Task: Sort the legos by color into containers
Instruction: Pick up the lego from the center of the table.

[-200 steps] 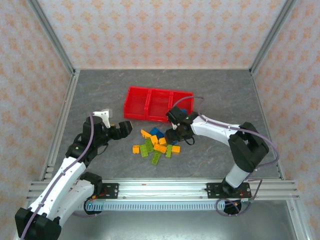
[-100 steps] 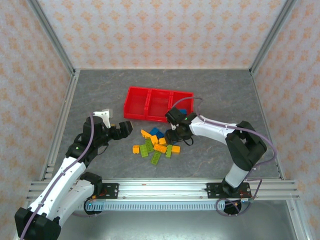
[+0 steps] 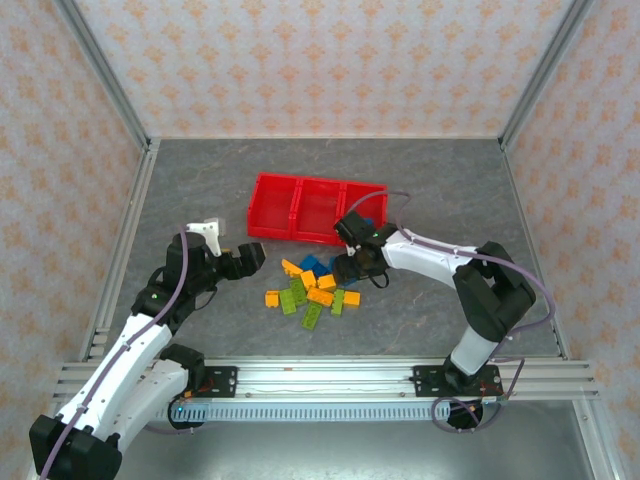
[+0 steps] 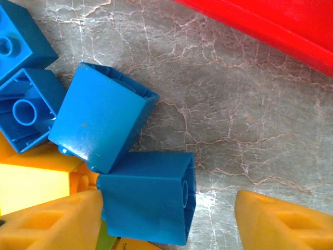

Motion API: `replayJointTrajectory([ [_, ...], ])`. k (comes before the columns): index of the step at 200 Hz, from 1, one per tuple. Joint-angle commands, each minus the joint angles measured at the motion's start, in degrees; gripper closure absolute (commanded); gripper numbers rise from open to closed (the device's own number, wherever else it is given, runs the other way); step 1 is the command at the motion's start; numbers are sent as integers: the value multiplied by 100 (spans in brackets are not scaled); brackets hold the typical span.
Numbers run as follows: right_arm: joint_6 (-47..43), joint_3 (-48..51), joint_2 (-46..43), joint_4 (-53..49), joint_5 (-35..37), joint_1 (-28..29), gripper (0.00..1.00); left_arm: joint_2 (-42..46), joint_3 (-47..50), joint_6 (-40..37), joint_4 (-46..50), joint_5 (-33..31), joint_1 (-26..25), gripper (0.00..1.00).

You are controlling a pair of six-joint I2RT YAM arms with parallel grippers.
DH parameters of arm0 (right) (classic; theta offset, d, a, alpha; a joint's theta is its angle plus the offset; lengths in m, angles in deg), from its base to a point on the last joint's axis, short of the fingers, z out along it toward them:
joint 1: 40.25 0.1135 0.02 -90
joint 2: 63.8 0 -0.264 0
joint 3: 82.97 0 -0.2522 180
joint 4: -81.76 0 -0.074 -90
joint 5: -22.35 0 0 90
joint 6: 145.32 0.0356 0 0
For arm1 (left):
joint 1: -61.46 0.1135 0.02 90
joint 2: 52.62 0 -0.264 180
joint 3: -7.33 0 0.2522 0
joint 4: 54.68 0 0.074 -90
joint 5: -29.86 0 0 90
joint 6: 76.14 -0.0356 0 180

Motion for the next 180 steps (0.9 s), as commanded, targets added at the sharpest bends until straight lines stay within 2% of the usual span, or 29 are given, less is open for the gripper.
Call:
replayJointTrajectory([
  [1, -82, 70, -70, -137, 41, 8, 29, 76, 16, -35, -169, -75, -73, 1],
  [55, -169, 11, 101, -163, 110, 38, 28, 67, 15, -32, -174, -76, -72, 1],
  [121, -216, -61, 339, -91, 147, 34, 33, 58, 15, -32, -178, -69, -73, 1],
  [152, -232, -96, 393, -88, 168, 34, 40, 67, 6, -32, -169, -67, -73, 1],
  [170, -280, -124, 371, -152, 125, 38, 53, 76, 7, -36, -169, -69, -73, 1],
  [180, -274, -158, 354, -242, 133, 36, 56, 78, 7, -32, -169, -66, -73, 1],
])
